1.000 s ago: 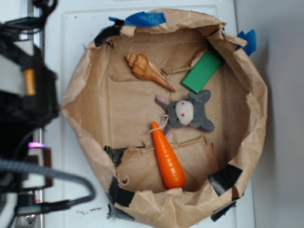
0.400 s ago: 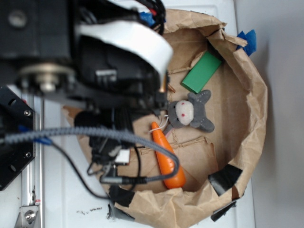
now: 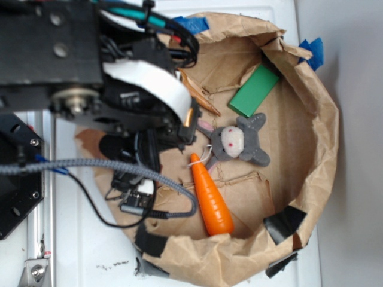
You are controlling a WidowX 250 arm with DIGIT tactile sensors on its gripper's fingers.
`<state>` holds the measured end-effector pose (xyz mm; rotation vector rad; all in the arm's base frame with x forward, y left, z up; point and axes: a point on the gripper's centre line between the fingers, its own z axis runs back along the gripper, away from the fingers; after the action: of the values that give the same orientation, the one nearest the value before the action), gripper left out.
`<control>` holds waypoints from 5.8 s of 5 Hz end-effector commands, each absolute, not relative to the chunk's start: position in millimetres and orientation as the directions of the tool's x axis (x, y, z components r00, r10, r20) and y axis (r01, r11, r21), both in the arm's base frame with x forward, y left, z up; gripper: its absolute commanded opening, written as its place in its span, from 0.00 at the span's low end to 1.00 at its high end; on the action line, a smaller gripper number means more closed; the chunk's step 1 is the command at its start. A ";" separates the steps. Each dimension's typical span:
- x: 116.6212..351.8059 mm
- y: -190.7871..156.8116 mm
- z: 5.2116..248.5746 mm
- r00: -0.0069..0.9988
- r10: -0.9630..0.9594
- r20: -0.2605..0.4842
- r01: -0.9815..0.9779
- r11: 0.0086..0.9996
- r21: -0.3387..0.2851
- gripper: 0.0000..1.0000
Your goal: Grab the shell.
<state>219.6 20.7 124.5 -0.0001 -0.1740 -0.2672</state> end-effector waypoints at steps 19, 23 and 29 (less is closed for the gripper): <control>257.6 85.8 37.0 0.930 -0.337 0.149 0.342 0.940 -0.009 1.00; 263.3 88.7 45.6 0.939 -0.308 0.154 0.309 0.951 0.021 0.00; 264.0 24.6 154.0 0.982 0.057 0.179 -0.048 0.997 -0.052 0.00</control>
<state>253.6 27.1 139.2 -0.0557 -0.1296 0.0609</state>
